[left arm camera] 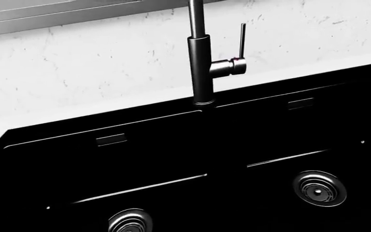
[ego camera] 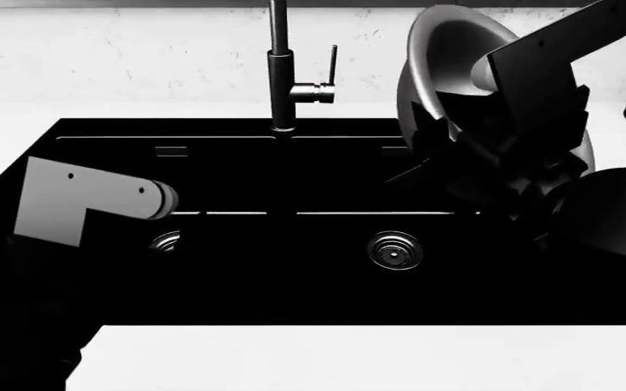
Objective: Move the fresh-baked cupcake off the tray onto the counter, and place the bowl used for mixing into the sink.
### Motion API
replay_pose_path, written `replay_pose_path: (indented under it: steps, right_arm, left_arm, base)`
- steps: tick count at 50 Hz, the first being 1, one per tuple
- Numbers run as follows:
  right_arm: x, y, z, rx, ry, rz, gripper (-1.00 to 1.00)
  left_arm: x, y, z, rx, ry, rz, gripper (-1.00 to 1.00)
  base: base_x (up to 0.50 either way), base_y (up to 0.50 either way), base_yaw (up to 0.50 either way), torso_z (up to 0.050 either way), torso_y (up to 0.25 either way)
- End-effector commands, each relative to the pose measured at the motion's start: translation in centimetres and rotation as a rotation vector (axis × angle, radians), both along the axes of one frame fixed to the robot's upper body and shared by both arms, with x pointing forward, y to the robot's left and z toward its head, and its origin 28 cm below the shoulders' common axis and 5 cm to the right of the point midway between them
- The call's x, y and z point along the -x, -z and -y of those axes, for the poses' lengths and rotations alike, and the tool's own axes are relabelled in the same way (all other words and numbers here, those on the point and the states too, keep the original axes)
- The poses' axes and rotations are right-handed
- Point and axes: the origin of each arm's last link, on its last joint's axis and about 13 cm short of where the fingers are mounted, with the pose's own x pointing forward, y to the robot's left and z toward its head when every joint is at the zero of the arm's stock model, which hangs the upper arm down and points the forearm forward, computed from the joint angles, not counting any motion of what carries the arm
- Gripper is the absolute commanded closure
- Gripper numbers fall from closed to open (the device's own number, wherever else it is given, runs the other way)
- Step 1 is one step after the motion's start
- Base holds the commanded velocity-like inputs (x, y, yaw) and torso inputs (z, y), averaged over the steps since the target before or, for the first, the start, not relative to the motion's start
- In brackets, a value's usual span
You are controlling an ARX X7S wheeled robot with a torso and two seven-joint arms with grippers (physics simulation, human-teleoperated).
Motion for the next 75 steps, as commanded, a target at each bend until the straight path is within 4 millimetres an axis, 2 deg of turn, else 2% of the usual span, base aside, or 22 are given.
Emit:
replay_pose_path:
  steps: [1, 6, 19, 31, 41, 48, 51, 57, 62, 75]
  right_arm:
    - [0.5, 0.0, -1.8, -0.052, -0.08, -0.053, 1.0]
    - [0.9, 0.5, -3.3, -0.04, -0.128, -0.077, 1.0]
    - [-1.2, 4.1, -4.7, 0.125, -0.075, -0.082, 1.0]
    - [-3.4, 3.7, -5.2, 0.247, -0.019, -0.017, 1.0]
    - [-3.3, 4.3, -6.1, 0.3, -0.044, -0.016, 1.0]
    - [-3.5, 5.0, -6.0, 0.336, -0.067, -0.029, 1.0]
    - [-4.3, 5.1, -5.8, 0.371, -0.053, -0.02, 1.0]
    - [-4.9, 6.6, -5.2, 0.445, -0.043, -0.025, 1.0]
    - [-5.5, 6.6, -5.1, 0.44, -0.045, -0.05, 1.0]
    - [-5.1, 6.1, -4.3, 0.509, -0.135, -0.102, 1.0]
  left_arm:
    - [-0.1, -0.1, -0.1, 0.001, 0.003, 0.006, -1.0]
    - [0.1, -0.2, -0.1, -0.001, 0.001, 0.002, -1.0]
    - [0.0, -0.3, -0.4, -0.006, 0.003, 0.015, -1.0]
    - [0.0, 0.0, -0.4, 0.0, 0.0, 0.012, -1.0]
    - [0.0, 0.0, -0.4, 0.005, 0.001, 0.011, -1.0]
    - [-0.1, 0.3, -0.4, 0.011, 0.0, 0.011, -1.0]
    - [-0.3, 0.3, -0.4, 0.012, 0.004, 0.011, -1.0]
    - [-0.3, 0.3, -0.4, 0.014, -0.001, 0.007, -1.0]
    - [-0.5, 0.5, -0.4, 0.017, 0.005, 0.007, -1.0]
    - [-0.5, 0.8, -0.5, 0.024, 0.002, 0.004, -1.0]
  base:
    - [0.0, 0.0, 0.0, 0.0, 0.0]
    - [0.0, 0.0, 0.0, 0.0, 0.0]
    - [0.0, 0.0, 0.0, 0.0, 0.001]
    - [0.0, 0.0, 0.0, 0.0, 0.001]
    - [0.0, 0.0, 0.0, 0.0, 0.0]
    - [0.0, 0.0, 0.0, 0.0, 0.001]
    - [0.0, 0.0, 0.0, 0.0, 0.0]
    - [0.0, 0.0, 0.0, 0.0, 0.0]
    - [0.0, 0.0, 0.0, 0.002, 0.0]
    - [0.0, 0.0, 0.0, 0.0, 0.001]
